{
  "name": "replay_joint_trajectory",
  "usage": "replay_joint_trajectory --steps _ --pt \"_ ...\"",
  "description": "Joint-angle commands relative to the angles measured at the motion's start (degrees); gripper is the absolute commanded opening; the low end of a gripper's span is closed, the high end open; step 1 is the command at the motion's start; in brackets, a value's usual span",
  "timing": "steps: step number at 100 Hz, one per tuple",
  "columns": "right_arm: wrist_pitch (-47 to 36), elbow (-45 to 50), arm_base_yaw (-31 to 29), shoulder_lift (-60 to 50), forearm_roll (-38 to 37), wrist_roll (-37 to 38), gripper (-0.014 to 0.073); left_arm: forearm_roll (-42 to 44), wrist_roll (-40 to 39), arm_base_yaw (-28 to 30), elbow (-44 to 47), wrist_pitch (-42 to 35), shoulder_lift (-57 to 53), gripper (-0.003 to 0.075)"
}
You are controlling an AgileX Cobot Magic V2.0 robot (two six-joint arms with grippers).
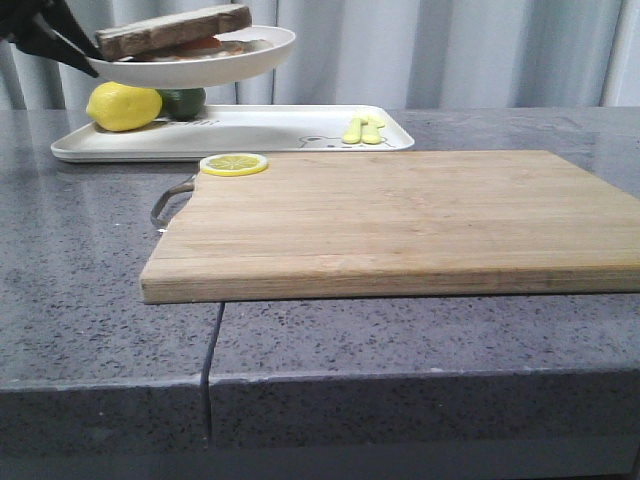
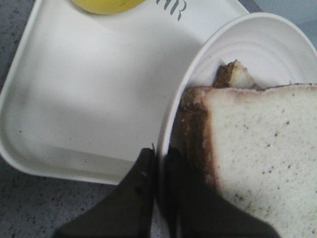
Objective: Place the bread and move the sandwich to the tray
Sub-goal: 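Lift the plate with the left gripper and carry it over the tray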
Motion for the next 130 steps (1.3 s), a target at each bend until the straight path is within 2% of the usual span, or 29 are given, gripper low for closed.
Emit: replay_joint_trajectory --steps 1,33,130 --pt "-4.51 -1.54 -0.47 0.01 0.14 0.06 0.0531 -4.13 -0.18 -0.62 -5.65 -0.13 -0.23 -0.002" --pt "-4.51 -1.54 -0.47 0.01 0.14 0.06 0.0531 -5.05 -0.55 -0.96 -12.59 0.35 6.62 -0.002" --pt "-4.61 -1.54 -0.47 0.01 0.14 0.06 0.0531 -5.17 -0.68 -2.39 -15.64 -3.04 12.48 -0.002"
